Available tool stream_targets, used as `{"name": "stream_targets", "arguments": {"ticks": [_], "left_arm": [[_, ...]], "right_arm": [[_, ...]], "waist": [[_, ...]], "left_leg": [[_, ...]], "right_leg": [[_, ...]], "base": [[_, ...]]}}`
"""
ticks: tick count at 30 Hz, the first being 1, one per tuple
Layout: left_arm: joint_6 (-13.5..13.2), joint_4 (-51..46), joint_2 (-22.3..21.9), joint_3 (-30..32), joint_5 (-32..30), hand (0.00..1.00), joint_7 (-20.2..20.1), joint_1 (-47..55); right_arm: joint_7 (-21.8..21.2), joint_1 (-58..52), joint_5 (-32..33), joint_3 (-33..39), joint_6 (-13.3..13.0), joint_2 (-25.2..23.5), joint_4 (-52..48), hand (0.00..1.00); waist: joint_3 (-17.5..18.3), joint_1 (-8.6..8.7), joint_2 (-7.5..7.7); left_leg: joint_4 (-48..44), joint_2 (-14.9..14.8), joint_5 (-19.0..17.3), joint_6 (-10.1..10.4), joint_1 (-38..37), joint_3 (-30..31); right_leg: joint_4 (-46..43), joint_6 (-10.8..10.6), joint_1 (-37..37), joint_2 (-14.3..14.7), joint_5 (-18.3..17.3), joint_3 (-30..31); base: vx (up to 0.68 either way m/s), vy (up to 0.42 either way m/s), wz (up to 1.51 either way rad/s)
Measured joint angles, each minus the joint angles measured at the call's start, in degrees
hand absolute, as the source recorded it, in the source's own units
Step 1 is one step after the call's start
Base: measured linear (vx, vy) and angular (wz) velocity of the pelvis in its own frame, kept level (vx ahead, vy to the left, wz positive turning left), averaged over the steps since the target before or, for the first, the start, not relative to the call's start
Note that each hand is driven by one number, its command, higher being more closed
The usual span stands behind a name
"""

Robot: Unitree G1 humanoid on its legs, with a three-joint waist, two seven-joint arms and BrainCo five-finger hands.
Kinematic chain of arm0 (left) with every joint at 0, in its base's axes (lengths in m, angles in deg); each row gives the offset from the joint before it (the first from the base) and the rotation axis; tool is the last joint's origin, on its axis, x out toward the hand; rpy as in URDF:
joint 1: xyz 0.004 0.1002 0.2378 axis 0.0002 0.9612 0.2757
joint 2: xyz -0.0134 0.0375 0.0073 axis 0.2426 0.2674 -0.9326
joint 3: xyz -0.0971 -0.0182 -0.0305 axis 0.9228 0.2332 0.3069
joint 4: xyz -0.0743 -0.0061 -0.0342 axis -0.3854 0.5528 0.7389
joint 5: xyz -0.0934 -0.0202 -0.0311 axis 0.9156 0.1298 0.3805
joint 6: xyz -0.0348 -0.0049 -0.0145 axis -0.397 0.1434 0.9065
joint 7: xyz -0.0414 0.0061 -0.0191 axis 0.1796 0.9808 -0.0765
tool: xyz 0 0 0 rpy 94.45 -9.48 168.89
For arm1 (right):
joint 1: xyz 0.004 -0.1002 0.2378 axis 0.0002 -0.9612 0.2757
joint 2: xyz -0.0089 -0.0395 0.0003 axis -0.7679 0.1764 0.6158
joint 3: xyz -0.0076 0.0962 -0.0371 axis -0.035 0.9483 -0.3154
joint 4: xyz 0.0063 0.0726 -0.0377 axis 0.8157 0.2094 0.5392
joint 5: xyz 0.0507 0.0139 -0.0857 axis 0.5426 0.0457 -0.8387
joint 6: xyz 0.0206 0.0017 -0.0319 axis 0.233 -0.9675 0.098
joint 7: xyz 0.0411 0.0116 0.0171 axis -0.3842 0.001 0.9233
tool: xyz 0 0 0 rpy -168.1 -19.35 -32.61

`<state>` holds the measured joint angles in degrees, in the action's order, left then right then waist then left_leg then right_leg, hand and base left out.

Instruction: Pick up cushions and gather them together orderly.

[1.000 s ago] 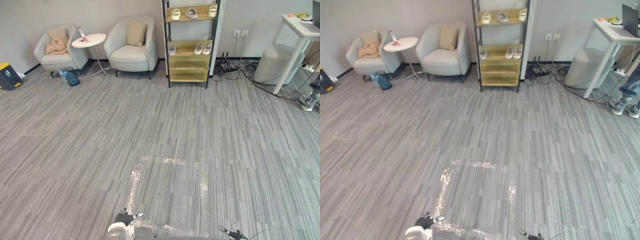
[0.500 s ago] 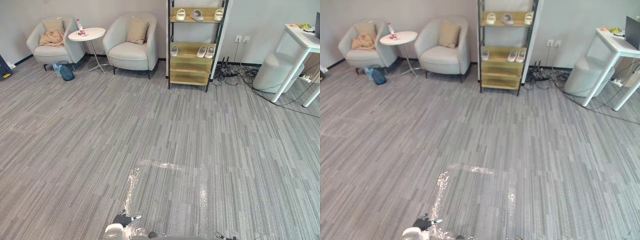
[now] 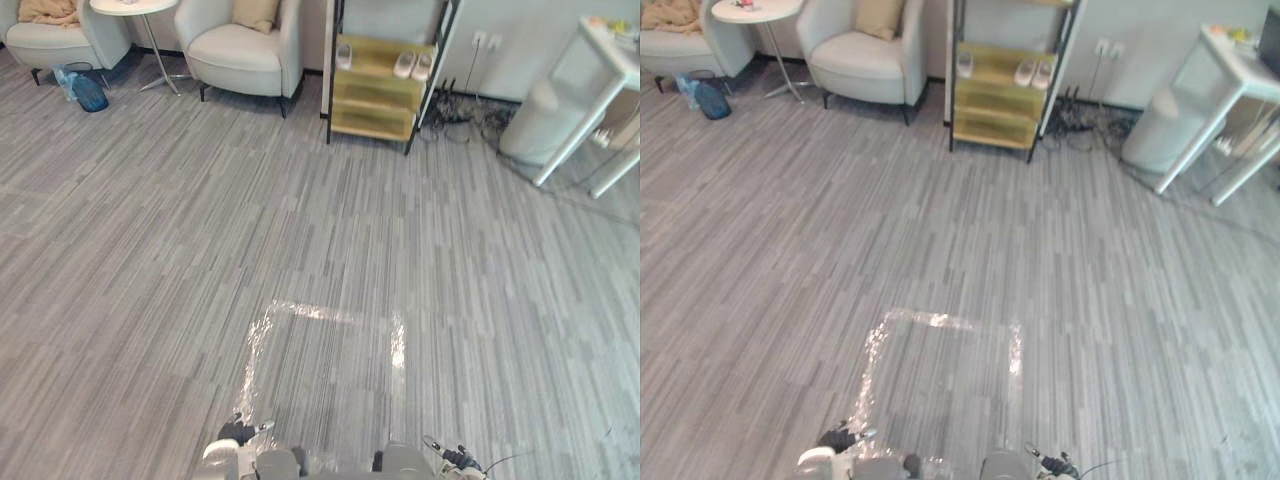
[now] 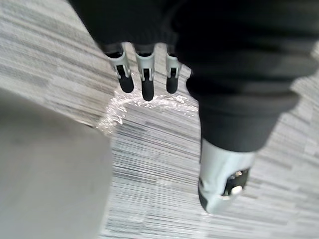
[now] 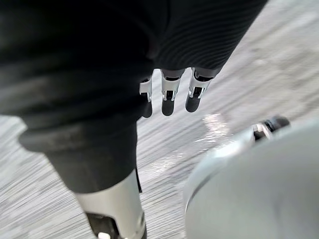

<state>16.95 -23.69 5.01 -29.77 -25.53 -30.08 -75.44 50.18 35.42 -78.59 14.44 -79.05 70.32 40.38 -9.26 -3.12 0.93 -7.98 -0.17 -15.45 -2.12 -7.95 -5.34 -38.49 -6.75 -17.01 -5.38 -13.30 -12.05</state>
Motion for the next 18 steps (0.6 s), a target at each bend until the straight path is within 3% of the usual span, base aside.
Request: {"name": "stream_targets", "arguments": {"ticks": [2,3,4,5,6,7,8,10,12,14,15,16,17,18], "left_arm": [[0.01,-0.02,-0.23,0.01,0.0,0.0,0.36,-0.55],[0.0,-0.01,-0.42,0.0,0.0,0.0,0.4,-0.39],[-0.03,-0.03,-0.66,0.27,-0.01,0.0,0.33,-0.57],[-0.02,-0.4,-1.28,0.96,-0.03,0.0,0.37,-0.2],[-0.13,-1.18,-2.18,2.39,-0.14,0.0,0.38,-0.11],[-0.05,-1.59,-3.42,2.97,-0.19,0.0,0.35,0.04],[-0.09,-1.93,-4.12,2.96,-0.31,0.0,0.32,0.17],[-0.05,-2.29,-5.31,2.83,-0.55,0.0,0.24,-0.15],[-0.19,-2.78,-5.65,2.06,-0.86,0.0,0.23,-0.4],[-0.32,-3.48,-6.21,1.29,-0.94,0.0,0.18,-0.52],[-0.33,-3.73,-6.14,0.36,-0.97,0.0,0.25,-0.58],[-0.32,-3.65,-6.2,-0.08,-0.98,0.0,0.27,-0.6],[-0.18,-2.64,-6.25,-1.36,-1.03,0.0,0.2,-0.78],[-0.03,-1.81,-5.67,-1.81,-1.08,0.0,0.21,-1.38]], "right_arm": [[-0.09,0.05,0.03,1.45,0.02,0.11,0.04,0.0],[-0.06,-0.2,-0.01,2.08,0.08,0.18,0.06,0.0],[0.09,-0.93,-0.04,2.26,0.24,-0.06,0.11,0.0],[0.08,-2.48,-0.02,2.4,0.27,-0.79,0.11,0.0],[0.04,-3.63,0.52,2.85,0.25,-0.86,0.05,0.0],[0.04,-3.57,0.51,2.07,0.21,0.89,-0.2,0.0],[0.0,-2.87,0.53,0.94,0.1,1.87,-0.89,0.0],[0.05,-1.04,1.01,-0.14,0.23,1.67,-1.19,0.0],[0.04,-0.33,1.15,-0.41,0.25,0.5,-1.43,0.0],[0.07,0.51,2.24,-0.57,0.26,-0.12,-1.42,0.0],[0.1,0.87,2.24,-0.64,0.24,-0.79,-1.44,0.0],[0.1,0.94,2.23,-0.92,0.22,-0.62,-1.56,0.0],[0.13,0.59,2.21,-1.17,0.28,0.31,-1.99,0.0],[0.21,0.89,2.2,-1.65,0.5,0.29,-1.42,0.0]], "waist": [[0.08,0.43,-0.59],[0.07,0.82,-1.02],[0.31,1.16,-0.6],[0.9,1.14,0.51],[1.41,1.43,0.07],[2.15,1.2,-2.68],[2.07,0.54,-3.2],[1.72,0.16,-3.6],[1.53,-0.05,-3.22],[1.72,-0.18,-2.43],[1.8,-0.2,-2.27],[1.89,-0.18,-2.5],[2.67,-0.04,-4.07],[2.79,-0.09,-3.33]], "left_leg": [[3.36,-0.28,-0.09,0.19,-2.84,2.6],[3.98,-0.67,-0.4,0.74,-3.91,4.01],[2.28,0.05,-0.62,1.13,-4.67,6.36],[-2.53,1.53,-1.78,3.08,-4.78,7.8],[-9.21,1.79,-2.93,4.82,-3.53,7.7],[-22.64,0.41,-1.85,7.15,1.68,6.01],[-34.92,-0.9,2.55,8.56,7.28,3.34],[-41.81,-4.43,1.72,7.24,10.71,-2.09],[-40.62,-6.8,-0.35,6.06,12.14,-3.86],[-30.74,-7.17,-1.65,5.61,13.96,-3.55],[-23.85,-6.87,-1.4,5.83,13.95,-3.13],[-17.18,-6.78,0.79,5.99,13.84,-2.05],[-9.44,-7.81,10.49,5.36,14.3,0.52],[-10.1,-7.08,7.44,6.97,13.83,0.41]], "right_leg": [[6.13,1.85,-2.54,3.47,1.01,-0.94],[9.02,3.73,-2.92,4.84,2.35,-0.74],[13.62,7.16,-2.62,6.33,5.29,-0.17],[18.89,9.52,-0.63,6.3,10.66,-0.62],[19.91,12.65,1.3,6.07,10.0,-2.21],[21.24,12.99,4.25,6.58,9.93,-2.54],[23.75,12.84,7.27,6.7,9.31,-1.22],[26.48,12.85,12.72,6.7,9.3,0.73],[27.01,12.9,17.57,5.54,9.26,2.07],[26.25,12.2,20.29,3.56,8.85,4.46],[25.39,10.61,20.61,2.87,7.89,5.42],[24.56,8.77,20.84,2.71,6.7,6.25],[23.35,5.97,20.98,3.7,3.91,7.23],[22.14,4.84,21.24,2.74,0.89,9.05]], "base": [[0.52,0.023,0.63],[0.57,-0.041,1.12],[0.63,-0.095,1.29],[0.65,-0.11,1.25],[0.65,-0.088,0.8],[0.62,-0.027,0.29],[0.72,-0.004,-0.1],[0.56,-0.014,-0.28],[0.48,0.023,-0.23],[0.39,0.112,-0.42],[0.31,0.156,-0.55],[0.3,0.196,-0.6],[0.35,0.272,-0.65],[0.28,0.237,-0.56]]}}
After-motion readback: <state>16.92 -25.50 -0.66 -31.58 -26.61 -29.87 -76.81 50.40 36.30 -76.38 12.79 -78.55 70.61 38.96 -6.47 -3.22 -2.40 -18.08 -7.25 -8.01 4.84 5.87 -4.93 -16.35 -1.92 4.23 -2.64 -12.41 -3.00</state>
